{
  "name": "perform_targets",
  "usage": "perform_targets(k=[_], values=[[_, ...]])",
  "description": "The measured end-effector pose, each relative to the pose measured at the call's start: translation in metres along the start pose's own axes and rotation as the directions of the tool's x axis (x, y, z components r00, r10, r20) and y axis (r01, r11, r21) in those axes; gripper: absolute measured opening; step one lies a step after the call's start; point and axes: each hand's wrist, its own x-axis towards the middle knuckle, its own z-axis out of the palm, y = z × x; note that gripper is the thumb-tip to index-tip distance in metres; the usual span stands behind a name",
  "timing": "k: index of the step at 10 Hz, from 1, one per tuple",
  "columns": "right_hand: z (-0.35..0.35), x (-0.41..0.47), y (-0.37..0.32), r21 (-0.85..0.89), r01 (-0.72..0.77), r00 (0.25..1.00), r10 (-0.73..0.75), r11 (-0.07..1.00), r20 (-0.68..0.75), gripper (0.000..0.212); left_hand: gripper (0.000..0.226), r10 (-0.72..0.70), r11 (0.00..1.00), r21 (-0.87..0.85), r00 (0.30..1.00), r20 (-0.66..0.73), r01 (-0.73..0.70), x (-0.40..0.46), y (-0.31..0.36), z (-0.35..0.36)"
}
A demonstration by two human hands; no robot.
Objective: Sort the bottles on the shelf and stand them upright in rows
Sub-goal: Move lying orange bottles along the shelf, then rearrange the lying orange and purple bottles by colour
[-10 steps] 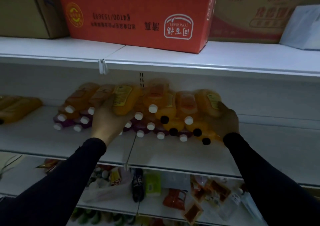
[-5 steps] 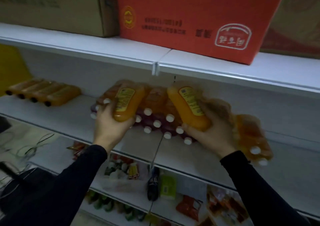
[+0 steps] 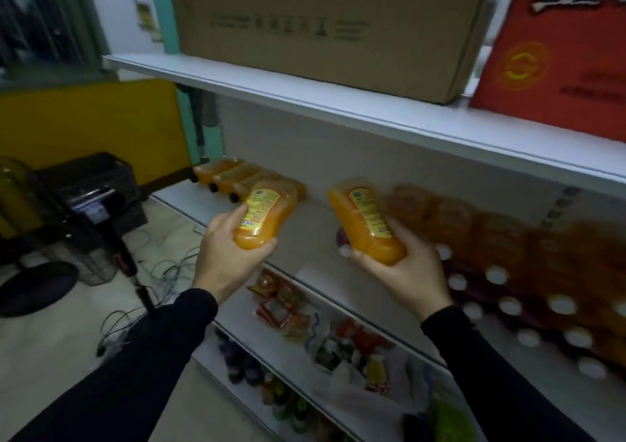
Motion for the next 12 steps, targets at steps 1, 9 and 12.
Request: perform_targets(k=[1, 9, 12], values=[[0.058, 0.024, -0.004, 0.021, -0.088, 0.996, 0.089, 0.996, -0.013, 0.041, 0.081, -0.023, 1.0, -0.015, 0.999, 0.043, 0.024, 0.03, -0.036, -0.024], [0.269, 0.173, 0.091, -0.426, -0.412, 0.89, 0.457, 0.805, 0.003, 0.039, 0.075, 0.008, 1.0, 0.02, 0.888, 0.459, -0.019, 0.246, -0.14, 0.064], [0.267, 0.187, 0.088, -0.622, -0.353, 0.802, 0.568, 0.699, 0.183, 0.047, 0.075, 0.104, 0.989, 0.005, 0.706, 0.7, -0.15, 0.281, -0.159, 0.093]])
